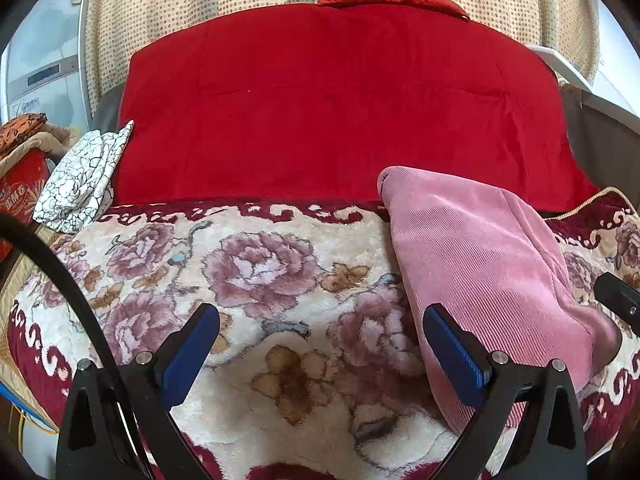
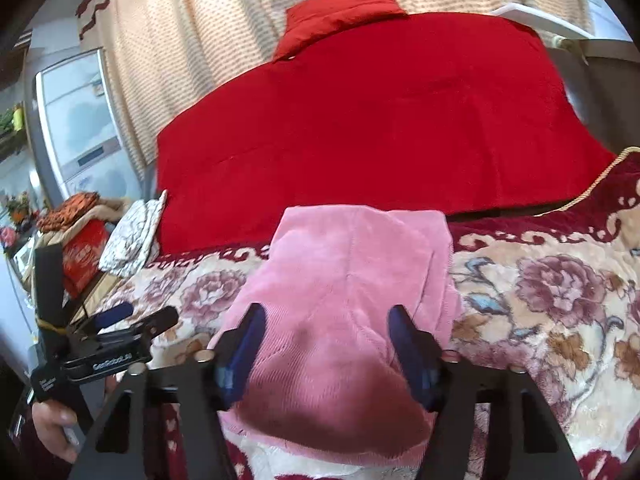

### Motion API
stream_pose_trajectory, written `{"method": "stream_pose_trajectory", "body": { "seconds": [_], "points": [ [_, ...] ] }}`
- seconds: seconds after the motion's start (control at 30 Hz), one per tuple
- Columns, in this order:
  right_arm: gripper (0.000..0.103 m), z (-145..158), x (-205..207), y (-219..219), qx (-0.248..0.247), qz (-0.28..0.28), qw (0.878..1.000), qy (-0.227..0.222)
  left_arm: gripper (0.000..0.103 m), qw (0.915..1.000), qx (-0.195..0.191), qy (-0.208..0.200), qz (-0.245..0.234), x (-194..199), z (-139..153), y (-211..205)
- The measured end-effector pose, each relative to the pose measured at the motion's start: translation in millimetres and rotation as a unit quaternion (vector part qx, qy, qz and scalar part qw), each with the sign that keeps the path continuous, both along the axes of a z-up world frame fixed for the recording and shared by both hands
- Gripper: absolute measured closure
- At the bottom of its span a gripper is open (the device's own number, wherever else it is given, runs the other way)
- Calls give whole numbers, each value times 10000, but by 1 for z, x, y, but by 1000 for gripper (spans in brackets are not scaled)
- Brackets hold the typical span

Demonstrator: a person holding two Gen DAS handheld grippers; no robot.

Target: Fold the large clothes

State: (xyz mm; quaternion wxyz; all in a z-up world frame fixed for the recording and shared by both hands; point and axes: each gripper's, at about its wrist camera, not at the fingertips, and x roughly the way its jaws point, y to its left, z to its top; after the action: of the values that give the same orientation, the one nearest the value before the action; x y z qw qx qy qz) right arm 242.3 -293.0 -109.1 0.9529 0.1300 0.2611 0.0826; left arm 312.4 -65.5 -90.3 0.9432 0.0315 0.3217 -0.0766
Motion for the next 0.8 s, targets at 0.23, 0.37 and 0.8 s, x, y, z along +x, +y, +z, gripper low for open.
{"method": "stream_pose_trajectory", "body": {
  "seconds": [0.23,0.37,0.8],
  "points": [
    [49,-21,15,-2,-40,176,9981,590,1,9996,93,91,-247,-3,-5,-19],
    [49,-41,29,-5,119,371,9929,1125,1,9980,162,448,-416,1,-20,-34],
    [49,-18,11,-23,556,287,9967,512,1,9993,177,247,-224,0,-7,-22]
  ]
}}
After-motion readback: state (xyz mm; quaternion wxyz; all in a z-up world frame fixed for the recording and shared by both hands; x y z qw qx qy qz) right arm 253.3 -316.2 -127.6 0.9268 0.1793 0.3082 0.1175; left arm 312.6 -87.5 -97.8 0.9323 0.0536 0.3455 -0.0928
